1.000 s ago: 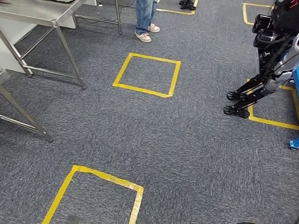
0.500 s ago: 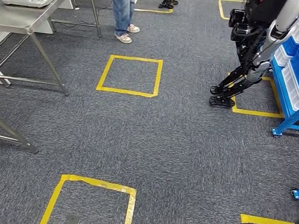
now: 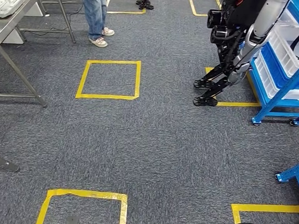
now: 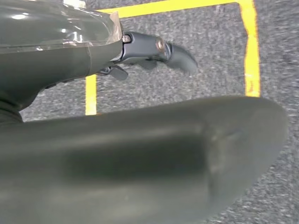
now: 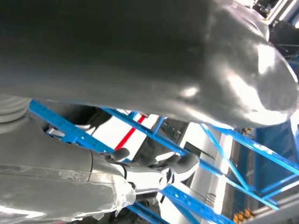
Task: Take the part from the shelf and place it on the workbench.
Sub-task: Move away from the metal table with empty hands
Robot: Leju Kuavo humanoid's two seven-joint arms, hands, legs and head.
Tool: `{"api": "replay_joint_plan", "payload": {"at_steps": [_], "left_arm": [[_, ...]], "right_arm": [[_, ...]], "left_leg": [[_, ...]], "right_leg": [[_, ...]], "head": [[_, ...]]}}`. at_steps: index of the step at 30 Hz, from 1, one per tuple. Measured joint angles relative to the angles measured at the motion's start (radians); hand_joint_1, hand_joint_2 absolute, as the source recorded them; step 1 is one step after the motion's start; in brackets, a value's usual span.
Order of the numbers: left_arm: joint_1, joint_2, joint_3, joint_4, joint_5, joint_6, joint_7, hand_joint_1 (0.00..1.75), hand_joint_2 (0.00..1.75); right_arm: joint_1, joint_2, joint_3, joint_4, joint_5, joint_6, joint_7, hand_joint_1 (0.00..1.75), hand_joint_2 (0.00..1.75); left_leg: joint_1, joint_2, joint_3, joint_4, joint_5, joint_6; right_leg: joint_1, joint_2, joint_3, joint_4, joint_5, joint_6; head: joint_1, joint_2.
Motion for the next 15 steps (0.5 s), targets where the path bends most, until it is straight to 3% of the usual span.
{"api": "replay_joint_plan", "payload": {"at_steps": [1, 3, 5, 6, 7, 8, 9, 12, 14, 15], "left_arm": [[-0.001, 0.0, 0.0, 0.0, 0.0, 0.0, 0.0, 0.0, 0.0], [-0.003, 0.0, 0.0, 0.0, 0.0, 0.0, 0.0, 0.0, 0.0], [-0.002, 0.0, 0.001, 0.0, 0.0, 0.0, 0.0, 0.0, 0.0], [-0.001, 0.0, 0.002, 0.0, 0.001, 0.0, 0.0, 0.0, 0.0], [0.0, 0.001, 0.002, 0.0, 0.001, 0.0, 0.0, 0.0, 0.0], [0.0, 0.001, 0.003, 0.0, 0.001, 0.001, 0.0, 0.0, 0.0], [0.0, 0.001, 0.004, 0.0, 0.001, 0.001, 0.0, 0.0, 0.0], [-0.002, 0.001, 0.006, 0.0, 0.0, 0.001, 0.0, 0.0, 0.0], [-0.002, 0.001, 0.007, 0.0, 0.0, 0.001, 0.0, 0.0, 0.0], [-0.002, 0.001, 0.007, 0.0, 0.0, 0.001, 0.0, 0.0, 0.0]], "right_arm": [[0.001, 0.0, -0.001, 0.0, 0.0, 0.0, -0.003, 0.0, 0.0], [0.001, 0.0, -0.001, 0.0, 0.0, 0.0, -0.005, 0.0, 0.0], [-0.001, 0.0, -0.001, 0.001, -0.001, 0.0, -0.006, 0.0, 0.0], [-0.001, 0.0, -0.001, 0.003, -0.001, 0.0, -0.005, 0.0, 0.0], [-0.001, 0.0, -0.001, 0.006, -0.002, 0.0, -0.005, 0.0, 0.0], [-0.001, 0.0, -0.001, 0.008, -0.002, 0.0, -0.004, 0.0, 0.0], [-0.001, 0.0, -0.001, 0.011, -0.003, 0.0, -0.004, 0.0, 0.0], [-0.003, 0.0, -0.001, 0.015, -0.004, 0.0, -0.003, 0.0, 0.0], [-0.003, 0.0, -0.001, 0.017, -0.005, -0.001, -0.003, 0.0, 0.0], [-0.003, 0.0, -0.001, 0.017, -0.006, -0.001, -0.003, 0.0, 0.0]], "left_leg": [[0.0, 0.006, 0.001, -0.003, 0.001, 0.006], [0.002, 0.021, 0.006, -0.008, 0.003, 0.017], [0.002, 0.039, 0.009, -0.011, 0.002, 0.024], [0.001, 0.049, 0.01, -0.011, 0.0, 0.025], [0.0, 0.059, 0.01, -0.011, -0.002, 0.026], [0.0, 0.069, 0.012, -0.01, -0.004, 0.025], [0.0, 0.077, 0.016, -0.01, -0.007, 0.024], [-0.002, 0.095, 0.03, -0.011, -0.019, 0.013], [-0.004, 0.106, 0.035, -0.014, -0.024, 0.002], [-0.004, 0.113, 0.037, -0.016, -0.025, -0.004]], "right_leg": [[-0.001, -0.002, -0.001, 0.001, -0.002, 0.005], [-0.002, -0.036, -0.015, 0.038, -0.027, 0.017], [-0.005, -0.076, -0.07, 0.151, -0.084, 0.027], [-0.008, -0.083, -0.107, 0.22, -0.111, 0.032], [-0.011, -0.086, -0.135, 0.269, -0.123, 0.035], [-0.013, -0.089, -0.146, 0.284, -0.116, 0.037], [-0.015, -0.092, -0.136, 0.257, -0.09, 0.037], [-0.008, -0.128, -0.044, 0.062, 0.003, 0.027], [0.002, -0.144, -0.021, 0.01, 0.011, 0.016], [0.006, -0.137, -0.023, 0.007, 0.011, 0.01]], "head": [[0.0, 0.0], [0.002, 0.0], [0.004, 0.0], [0.004, 0.0], [0.004, 0.0], [0.004, 0.0], [0.004, 0.0], [0.004, 0.0], [0.003, 0.0], [0.003, 0.0]]}}
